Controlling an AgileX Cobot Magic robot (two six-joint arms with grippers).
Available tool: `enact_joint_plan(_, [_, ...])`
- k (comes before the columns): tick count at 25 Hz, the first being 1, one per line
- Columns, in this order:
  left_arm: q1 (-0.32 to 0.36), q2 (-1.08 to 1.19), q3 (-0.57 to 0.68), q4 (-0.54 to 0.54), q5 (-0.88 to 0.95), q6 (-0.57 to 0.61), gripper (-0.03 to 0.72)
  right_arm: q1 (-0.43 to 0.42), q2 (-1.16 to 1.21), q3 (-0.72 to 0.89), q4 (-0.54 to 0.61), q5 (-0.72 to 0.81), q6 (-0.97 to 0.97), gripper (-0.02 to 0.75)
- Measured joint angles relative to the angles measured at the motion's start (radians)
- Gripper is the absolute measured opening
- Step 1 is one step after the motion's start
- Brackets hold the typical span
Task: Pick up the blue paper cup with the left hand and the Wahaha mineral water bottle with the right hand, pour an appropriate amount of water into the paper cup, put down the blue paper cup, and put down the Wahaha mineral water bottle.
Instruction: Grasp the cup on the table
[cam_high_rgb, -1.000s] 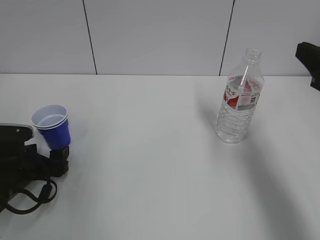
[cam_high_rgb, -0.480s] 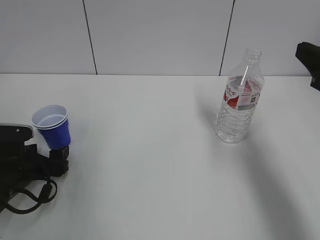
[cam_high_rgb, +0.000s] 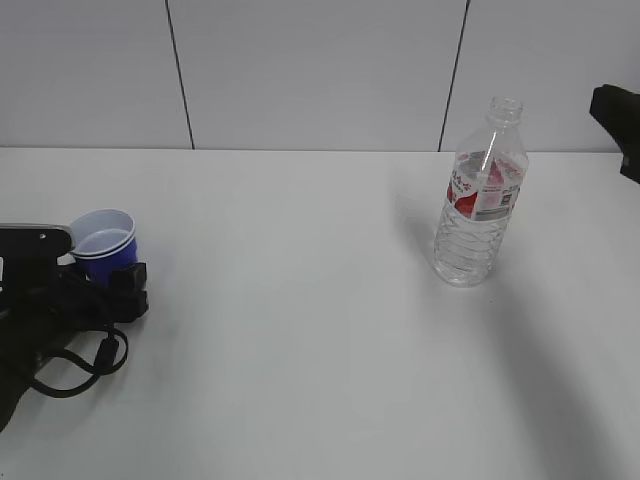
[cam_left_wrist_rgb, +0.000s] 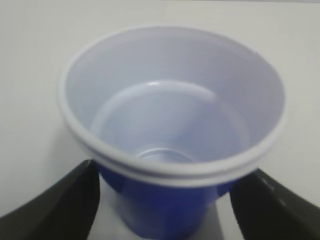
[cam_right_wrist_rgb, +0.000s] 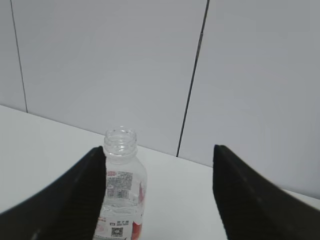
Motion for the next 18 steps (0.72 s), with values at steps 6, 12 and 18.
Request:
enact_joint_plan(6, [0.000, 0.000, -0.007, -0.018, 0.000, 0.000, 0.606, 0.000, 0.000, 0.000, 0.000, -0.012, 0.002, 0.503])
enact_joint_plan(12, [0.000, 0.012, -0.042, -0.018, 0.000, 0.000, 0.604, 0.000, 0.000, 0.000, 0.000, -0.015, 0.002, 0.503])
enact_joint_plan(18, [0.000, 0.061, -0.058, -0.018, -0.002, 0.000, 0.592, 0.000, 0.000, 0.000, -0.001, -0.018, 0.002, 0.503])
